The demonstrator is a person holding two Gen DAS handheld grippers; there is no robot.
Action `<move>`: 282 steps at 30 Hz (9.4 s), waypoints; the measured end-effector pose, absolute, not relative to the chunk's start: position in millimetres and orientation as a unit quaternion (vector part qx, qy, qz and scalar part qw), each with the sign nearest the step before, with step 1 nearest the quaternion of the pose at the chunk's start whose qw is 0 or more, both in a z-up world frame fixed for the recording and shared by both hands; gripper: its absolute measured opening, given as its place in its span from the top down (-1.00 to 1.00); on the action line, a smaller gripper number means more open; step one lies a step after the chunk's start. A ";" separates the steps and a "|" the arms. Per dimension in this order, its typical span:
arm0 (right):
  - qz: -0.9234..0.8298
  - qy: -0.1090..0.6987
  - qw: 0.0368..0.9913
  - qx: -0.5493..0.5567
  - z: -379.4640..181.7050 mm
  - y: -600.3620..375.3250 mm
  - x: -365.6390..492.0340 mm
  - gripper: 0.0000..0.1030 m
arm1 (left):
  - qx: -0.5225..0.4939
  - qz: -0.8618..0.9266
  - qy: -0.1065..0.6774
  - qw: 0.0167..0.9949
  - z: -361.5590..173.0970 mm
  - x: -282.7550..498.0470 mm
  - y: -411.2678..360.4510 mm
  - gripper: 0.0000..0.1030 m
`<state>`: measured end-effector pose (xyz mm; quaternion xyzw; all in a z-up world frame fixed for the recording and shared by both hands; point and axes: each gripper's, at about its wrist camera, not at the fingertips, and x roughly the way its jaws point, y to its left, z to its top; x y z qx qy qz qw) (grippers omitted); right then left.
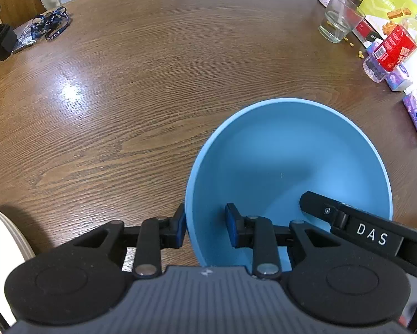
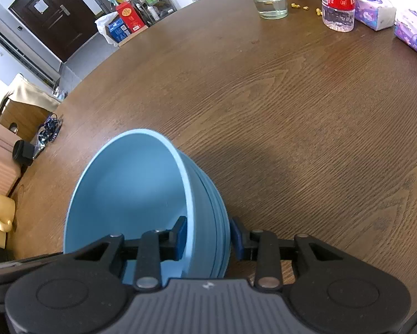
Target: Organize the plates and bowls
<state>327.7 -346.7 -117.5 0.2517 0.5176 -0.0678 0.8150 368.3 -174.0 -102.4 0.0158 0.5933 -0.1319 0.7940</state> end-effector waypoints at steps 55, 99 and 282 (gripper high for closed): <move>-0.027 0.506 0.830 0.233 -118.2 -361.4 303.0 0.41 | 0.002 -0.080 0.583 0.808 -91.7 332.7 -187.4 0.41; 0.097 0.494 0.857 0.112 -66.5 -290.2 312.8 0.43 | -0.129 0.031 0.538 0.833 -54.6 287.4 -105.3 0.41; 0.121 0.250 0.960 0.042 -4.1 -287.9 -14.9 -1.00 | -0.043 0.021 0.305 0.951 9.8 -26.0 -67.0 -1.00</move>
